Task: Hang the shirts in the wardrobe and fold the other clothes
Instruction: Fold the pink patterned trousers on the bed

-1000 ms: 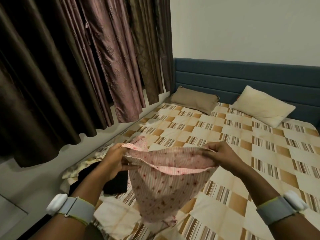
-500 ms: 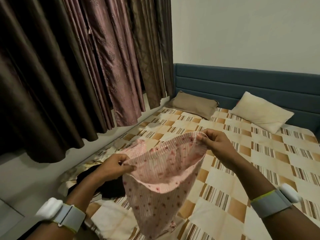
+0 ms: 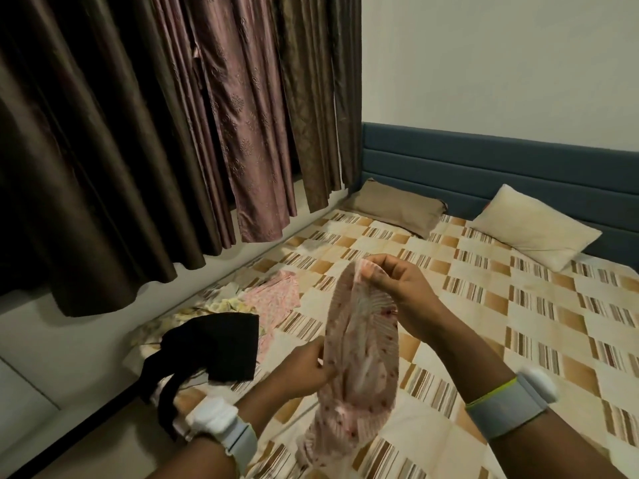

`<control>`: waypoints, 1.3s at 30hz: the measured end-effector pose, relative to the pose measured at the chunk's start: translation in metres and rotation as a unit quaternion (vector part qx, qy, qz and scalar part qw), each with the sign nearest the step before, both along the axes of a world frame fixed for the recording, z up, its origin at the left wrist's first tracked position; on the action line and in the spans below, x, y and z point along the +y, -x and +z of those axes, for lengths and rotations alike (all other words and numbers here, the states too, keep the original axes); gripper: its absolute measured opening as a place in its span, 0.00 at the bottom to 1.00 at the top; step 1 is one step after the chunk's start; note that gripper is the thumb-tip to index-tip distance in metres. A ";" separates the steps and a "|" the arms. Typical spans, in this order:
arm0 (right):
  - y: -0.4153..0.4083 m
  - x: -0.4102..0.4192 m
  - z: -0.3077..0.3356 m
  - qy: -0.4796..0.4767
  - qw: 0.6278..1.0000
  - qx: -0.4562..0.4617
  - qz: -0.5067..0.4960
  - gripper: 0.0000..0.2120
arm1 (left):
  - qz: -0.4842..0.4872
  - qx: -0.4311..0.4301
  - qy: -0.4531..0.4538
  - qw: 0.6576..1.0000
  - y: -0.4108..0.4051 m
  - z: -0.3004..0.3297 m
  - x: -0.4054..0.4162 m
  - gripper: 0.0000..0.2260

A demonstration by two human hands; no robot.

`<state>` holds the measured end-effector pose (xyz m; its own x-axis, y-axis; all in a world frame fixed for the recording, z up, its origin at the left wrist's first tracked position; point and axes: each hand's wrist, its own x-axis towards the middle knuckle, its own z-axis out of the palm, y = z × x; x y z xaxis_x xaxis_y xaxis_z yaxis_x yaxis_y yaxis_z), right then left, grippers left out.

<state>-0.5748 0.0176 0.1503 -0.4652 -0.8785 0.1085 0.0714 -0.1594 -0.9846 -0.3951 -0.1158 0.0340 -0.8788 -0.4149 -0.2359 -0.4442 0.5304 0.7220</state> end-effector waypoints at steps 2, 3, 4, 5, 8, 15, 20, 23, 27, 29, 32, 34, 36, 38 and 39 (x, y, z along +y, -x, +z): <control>0.002 0.004 -0.001 -0.012 0.999 0.011 0.032 0.11 | 0.032 0.015 -0.011 0.999 0.010 -0.006 0.009 0.20; 0.003 0.007 -0.002 -0.019 0.999 0.019 0.044 0.10 | 0.054 0.024 -0.005 0.998 0.014 -0.008 0.012 0.23; 0.005 0.010 -0.004 -0.026 0.998 0.032 0.049 0.08 | 0.077 0.028 -0.006 0.997 0.016 -0.010 0.011 0.26; 0.010 0.014 -0.008 -0.036 0.997 0.056 0.036 0.08 | 0.102 0.045 -0.017 0.994 0.018 -0.011 0.009 0.27; 0.029 0.030 -0.023 -0.110 0.974 0.189 -0.064 0.07 | 0.160 0.091 -0.016 0.983 0.010 -0.003 -0.009 0.20; 0.073 0.065 -0.059 -0.251 0.887 0.334 -0.197 0.16 | 0.132 0.071 0.085 0.985 -0.027 0.029 -0.079 0.06; 0.076 0.067 -0.059 -0.287 0.851 0.419 -0.134 0.18 | 0.101 0.011 0.118 0.988 -0.041 0.056 -0.096 0.14; 0.082 0.063 -0.055 -0.346 0.844 0.403 -0.069 0.13 | 0.110 -0.031 0.079 0.990 -0.052 0.066 -0.100 0.14; 0.076 0.051 -0.054 -0.339 0.846 0.412 0.004 0.04 | 0.146 0.014 0.001 0.989 -0.053 0.071 -0.098 0.11; 0.073 0.048 -0.051 -0.332 0.848 0.412 0.029 0.05 | 0.174 0.043 -0.093 0.979 -0.051 0.070 -0.099 0.06; 0.069 0.049 -0.044 -0.307 0.879 0.364 0.034 0.10 | 0.172 0.071 -0.203 0.961 -0.056 0.072 -0.105 0.10; 0.070 0.052 -0.040 -0.280 0.903 0.324 0.022 0.12 | 0.131 0.070 -0.210 0.966 -0.059 0.075 -0.110 0.15; 0.072 0.054 -0.037 -0.267 0.914 0.304 0.020 0.12 | 0.101 0.053 -0.177 0.978 -0.061 0.079 -0.116 0.19; 0.074 0.057 -0.033 -0.268 0.917 0.297 0.010 0.19 | 0.088 0.047 -0.123 0.987 -0.061 0.087 -0.119 0.18; 0.075 0.058 -0.032 -0.266 0.918 0.295 0.001 0.25 | 0.090 0.047 -0.096 0.990 -0.060 0.091 -0.120 0.17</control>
<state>-0.6499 0.0761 0.1187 -0.4615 -0.8811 -0.1031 -0.4989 0.3539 -0.7911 -0.3348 -0.2354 0.1247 -0.8167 -0.5220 -0.2460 -0.4446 0.2976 0.8448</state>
